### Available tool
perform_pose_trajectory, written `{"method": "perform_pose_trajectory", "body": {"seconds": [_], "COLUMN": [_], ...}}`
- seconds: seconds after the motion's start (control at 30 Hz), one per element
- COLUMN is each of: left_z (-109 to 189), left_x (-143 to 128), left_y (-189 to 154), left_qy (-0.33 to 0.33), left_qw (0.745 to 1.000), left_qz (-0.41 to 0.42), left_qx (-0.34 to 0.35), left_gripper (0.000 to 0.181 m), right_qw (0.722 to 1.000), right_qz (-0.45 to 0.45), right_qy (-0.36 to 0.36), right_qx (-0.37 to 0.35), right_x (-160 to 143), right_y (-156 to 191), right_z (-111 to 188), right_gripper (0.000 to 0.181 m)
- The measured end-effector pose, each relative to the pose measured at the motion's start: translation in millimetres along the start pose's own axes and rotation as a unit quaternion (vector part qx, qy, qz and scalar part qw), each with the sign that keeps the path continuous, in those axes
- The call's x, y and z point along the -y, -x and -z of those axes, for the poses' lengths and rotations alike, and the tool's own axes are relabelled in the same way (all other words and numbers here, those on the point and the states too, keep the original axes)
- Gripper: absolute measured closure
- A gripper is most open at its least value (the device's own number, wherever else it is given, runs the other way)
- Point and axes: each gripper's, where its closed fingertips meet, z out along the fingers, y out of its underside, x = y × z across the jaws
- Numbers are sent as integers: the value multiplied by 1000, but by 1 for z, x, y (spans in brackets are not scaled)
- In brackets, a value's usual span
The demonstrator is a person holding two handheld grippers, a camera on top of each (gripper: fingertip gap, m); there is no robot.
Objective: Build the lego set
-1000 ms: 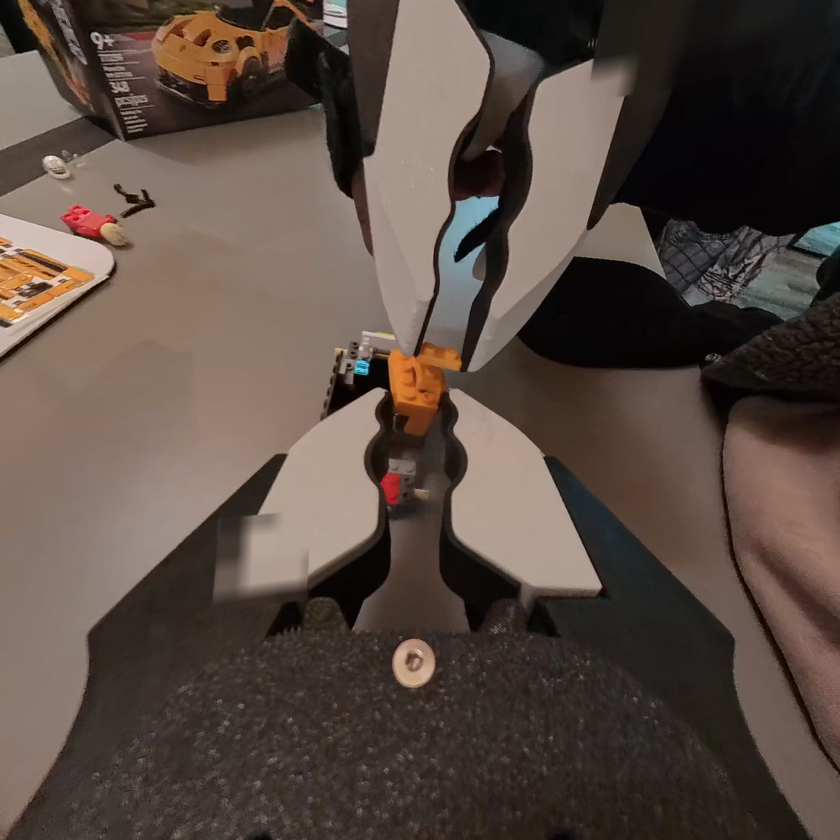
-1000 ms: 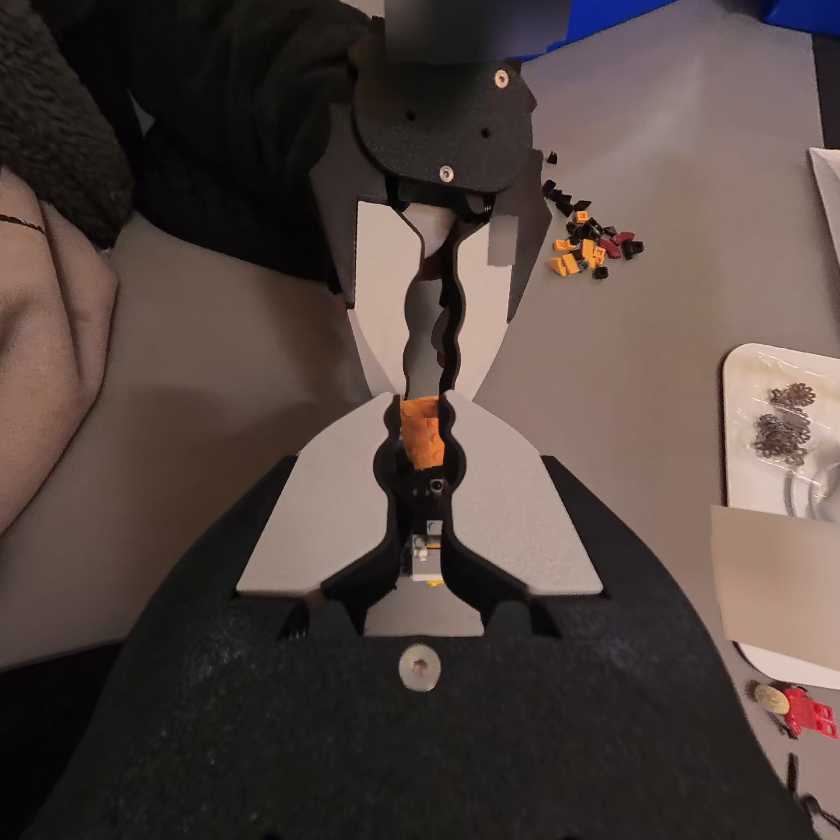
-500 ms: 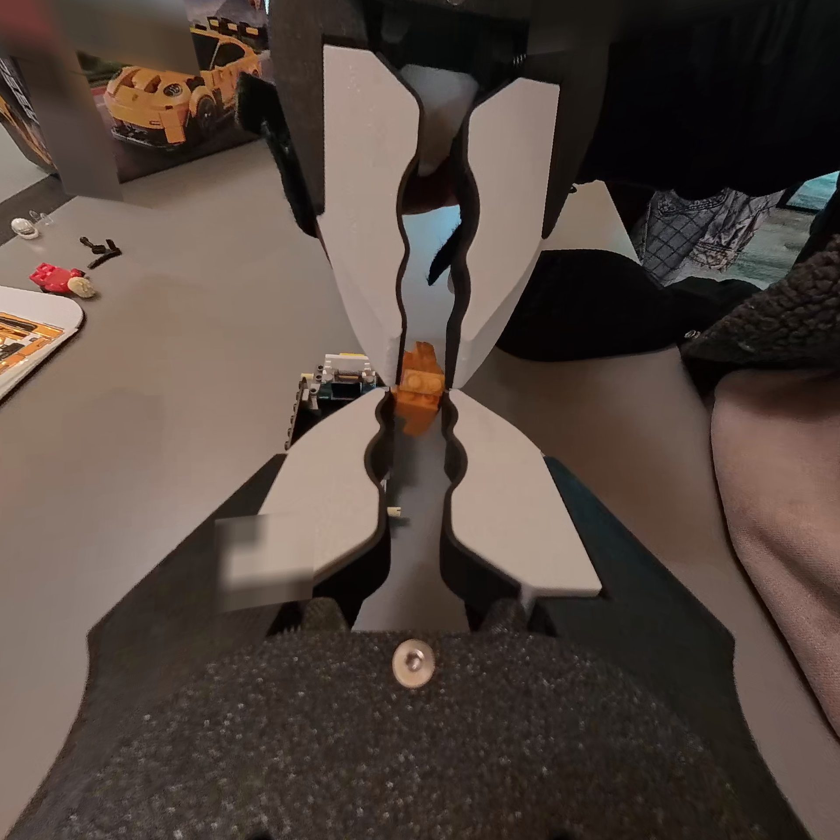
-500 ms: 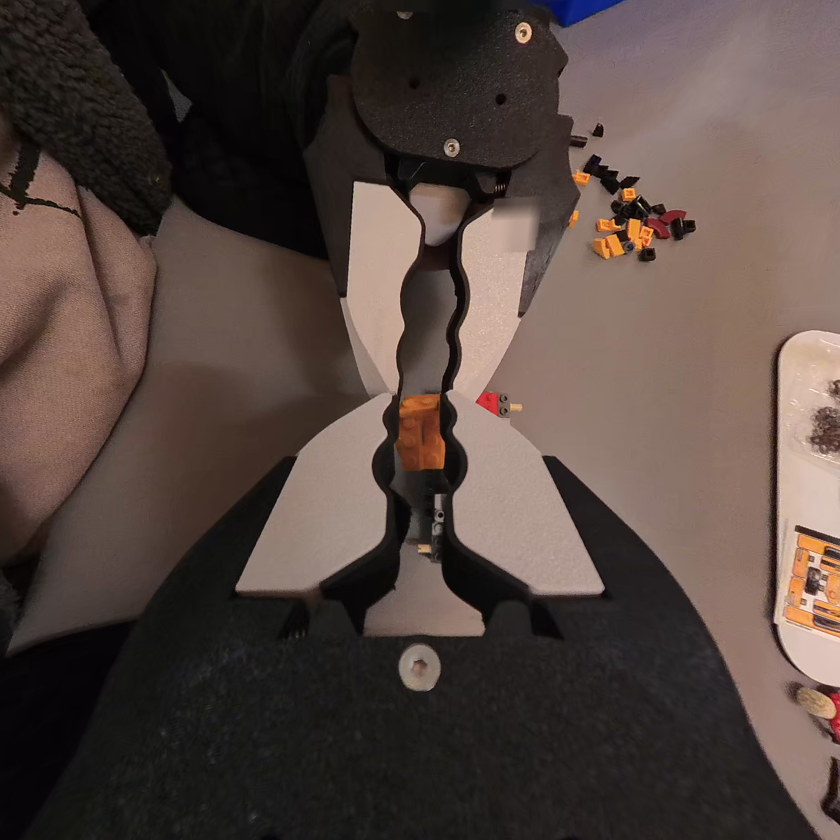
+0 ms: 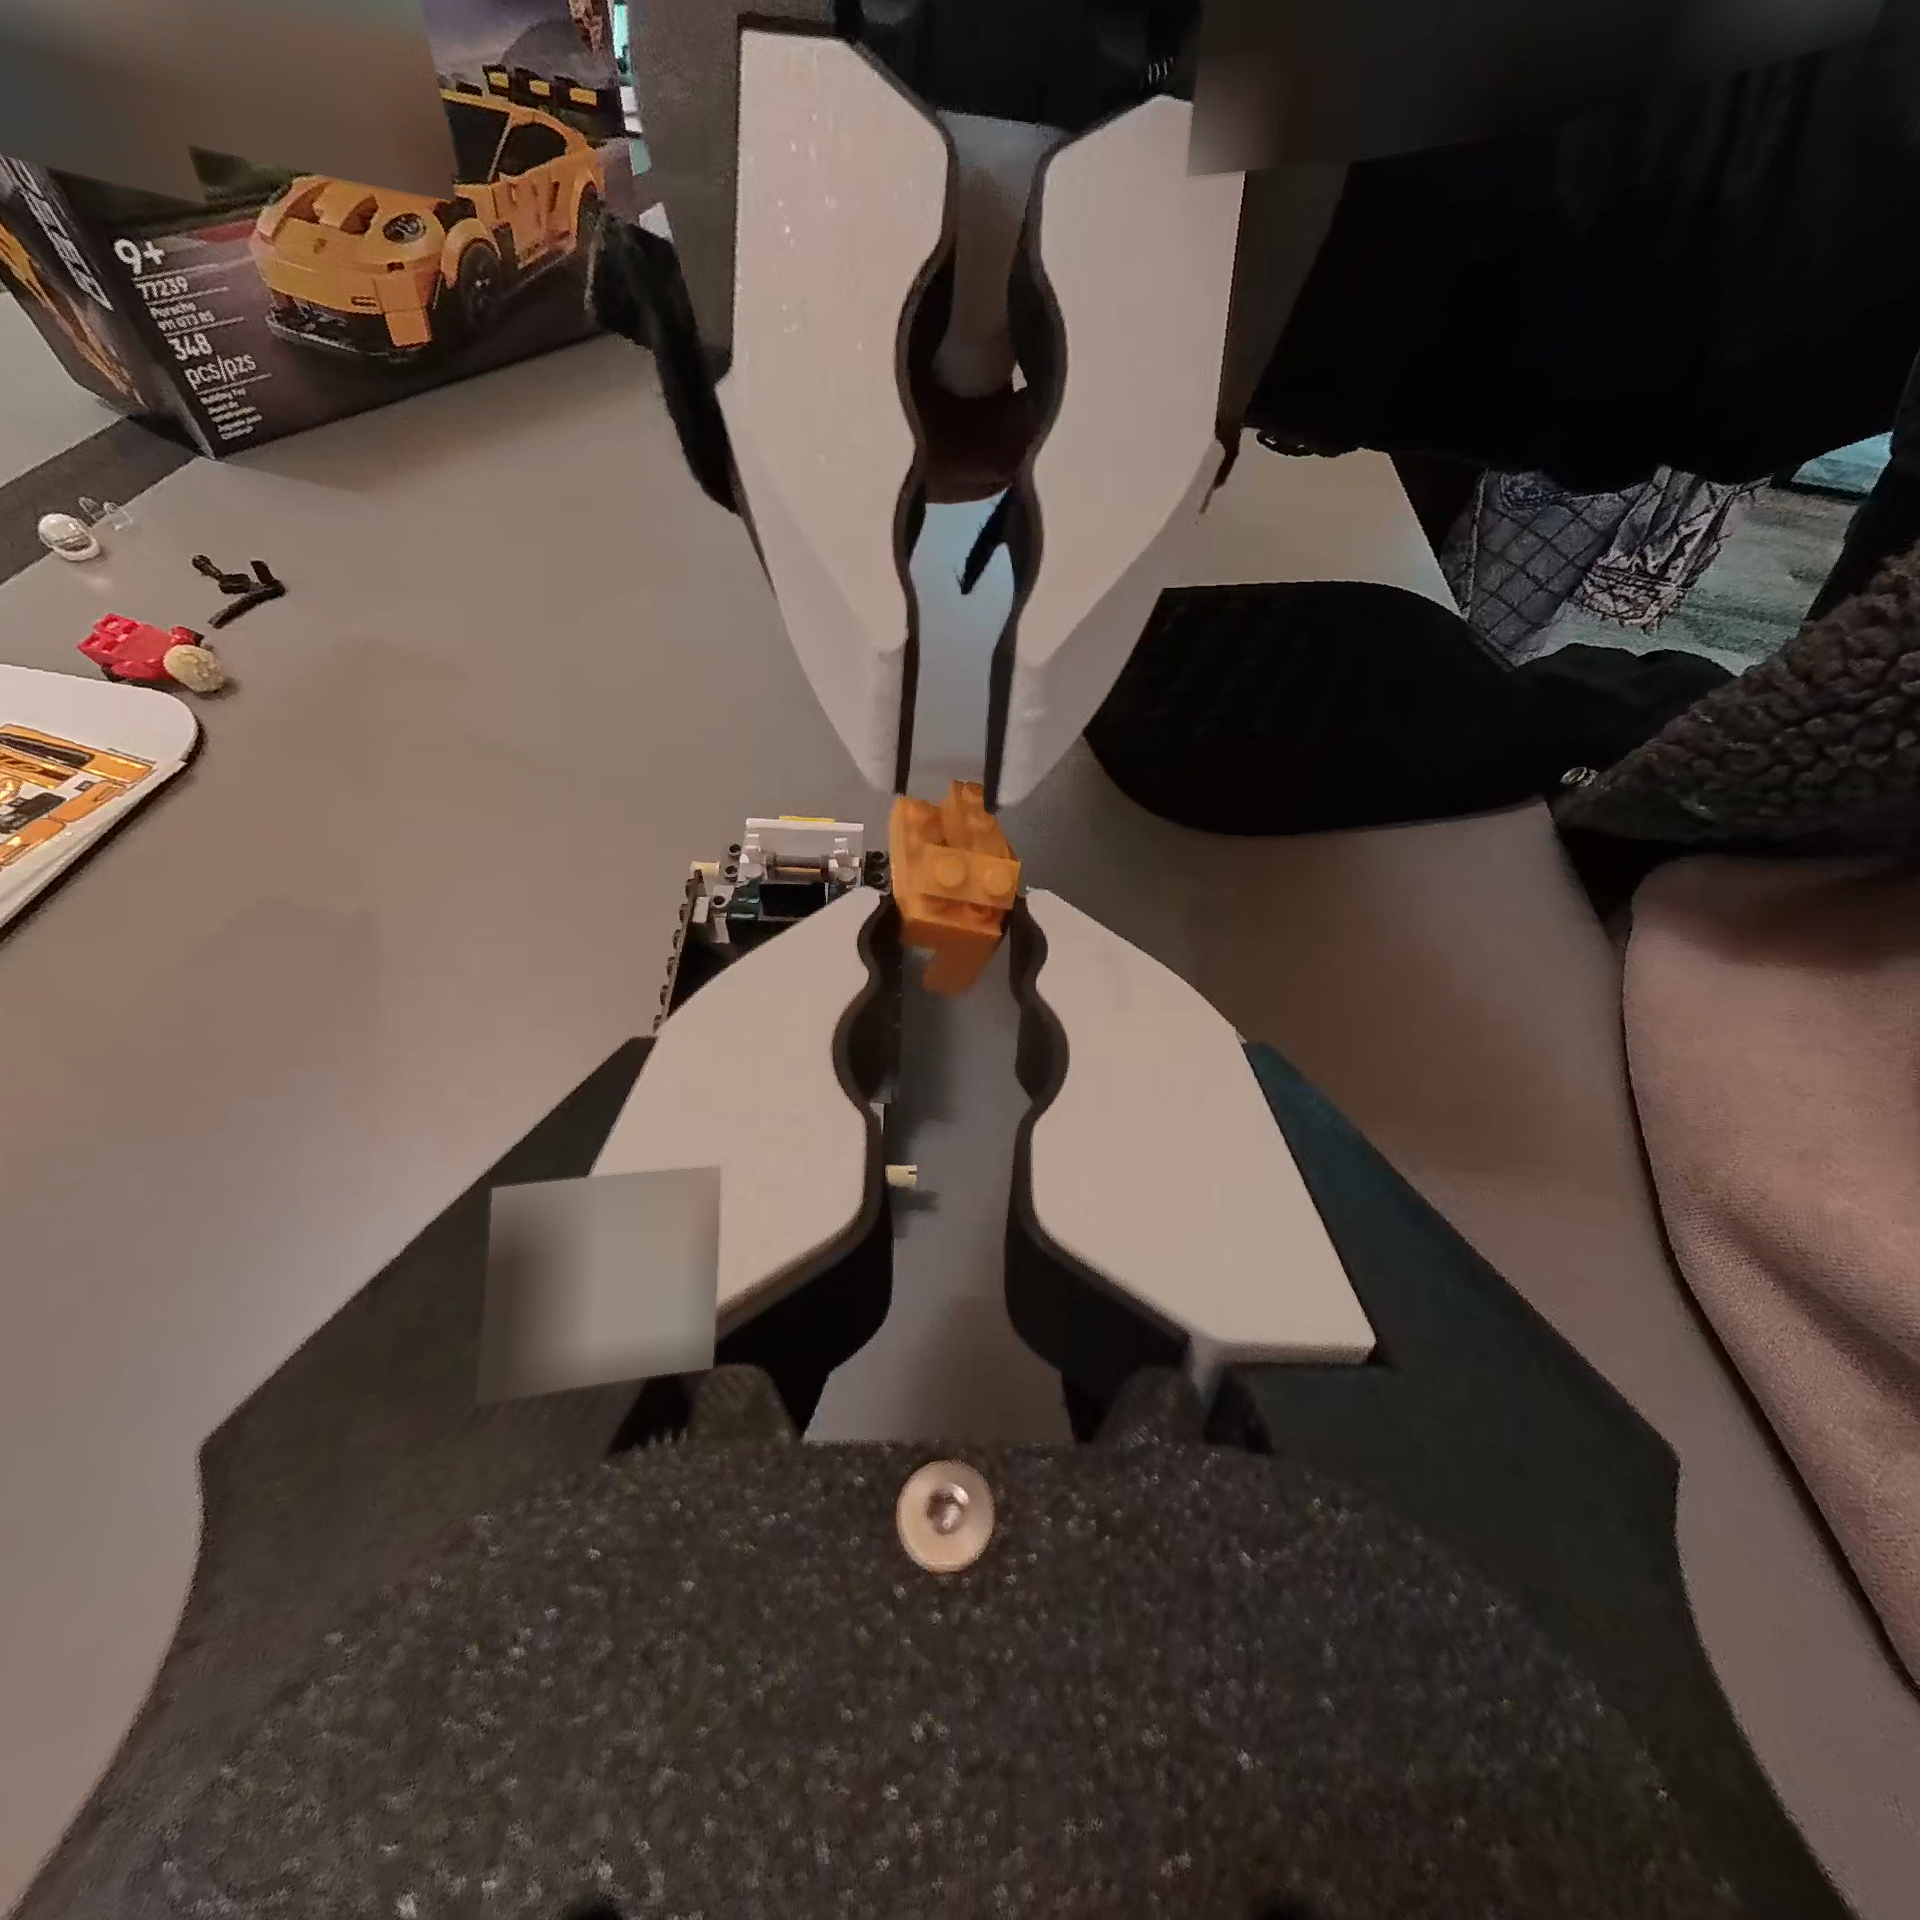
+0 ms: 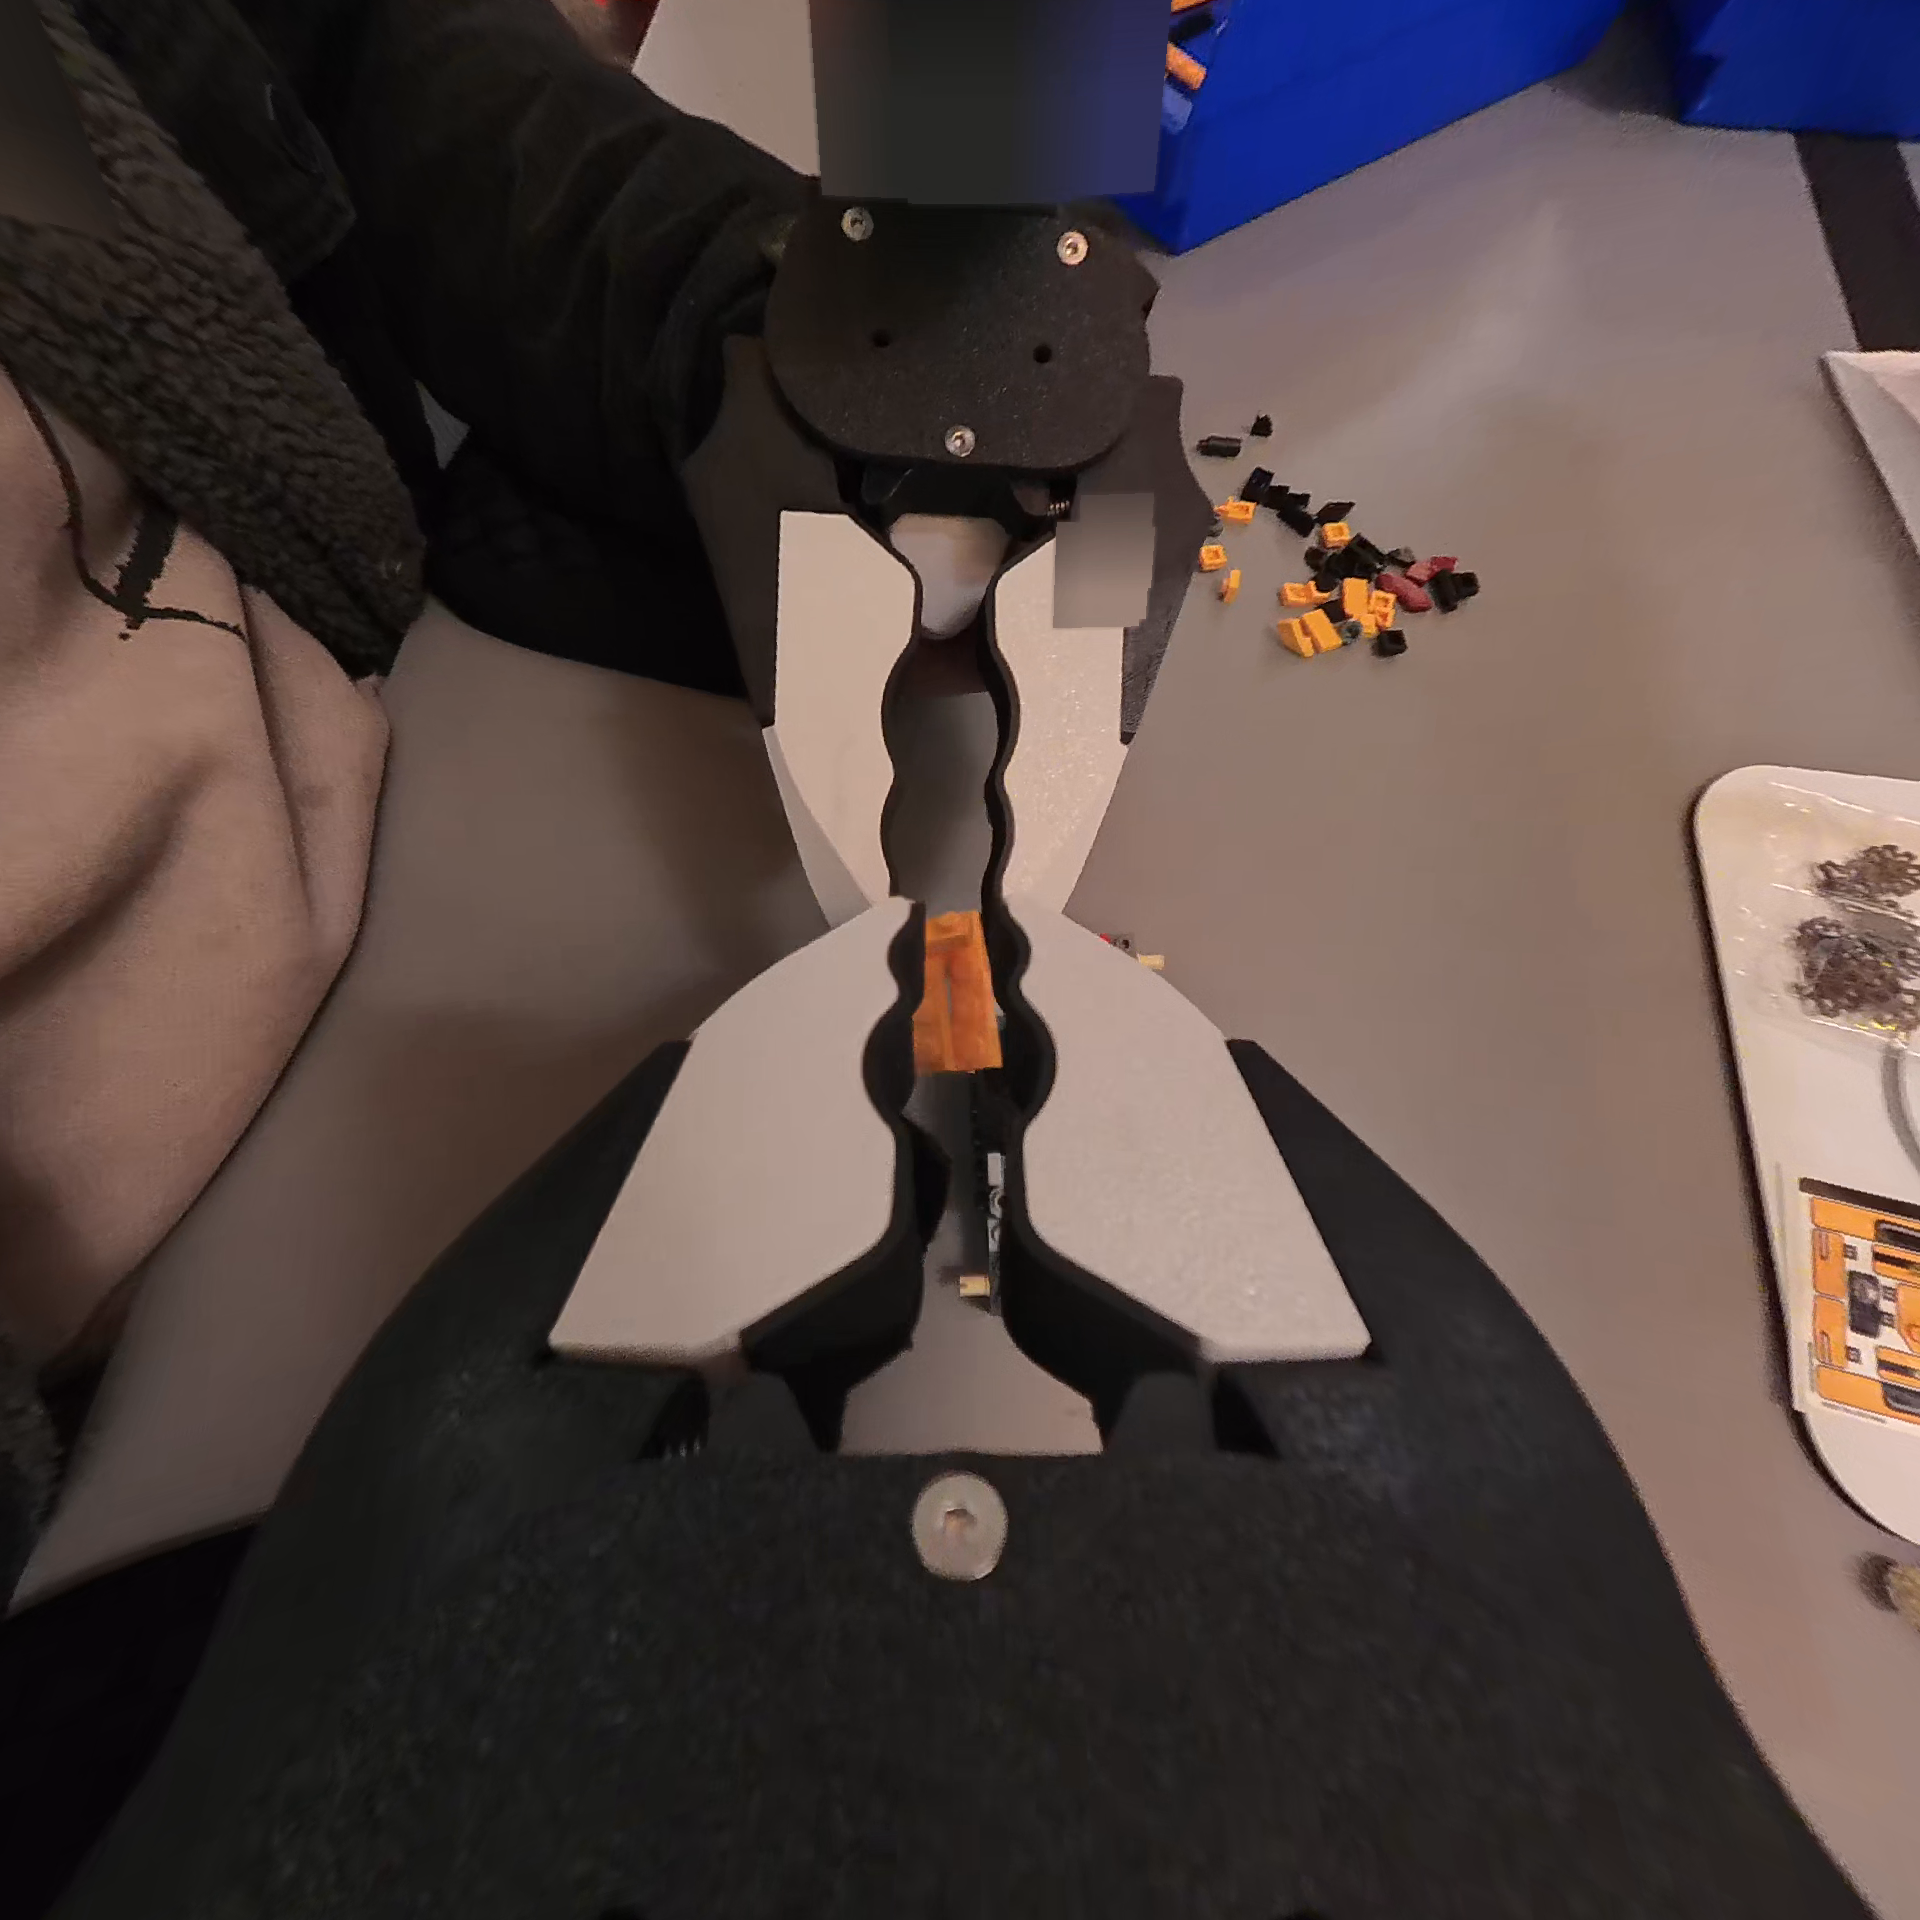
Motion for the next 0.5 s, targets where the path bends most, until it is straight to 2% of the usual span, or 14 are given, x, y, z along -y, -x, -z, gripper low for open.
{"method": "perform_pose_trajectory", "body": {"seconds": [0.07,0.2,0.5], "left_z": [0,-1,0], "left_x": [0,-1,1], "left_y": [0,0,-5], "left_qy": [1,5,-5], "left_qw": [1000,1000,1000], "left_qz": [1,1,6], "left_qx": [-1,0,-20], "left_gripper": [161,161,161], "right_qw": [1000,1000,999], "right_qz": [-2,-8,-21], "right_qy": [-9,3,-34], "right_qx": [-8,-7,15], "right_x": [1,-8,-3], "right_y": [0,1,6], "right_z": [-1,-9,-10], "right_gripper": [175,174,176]}}
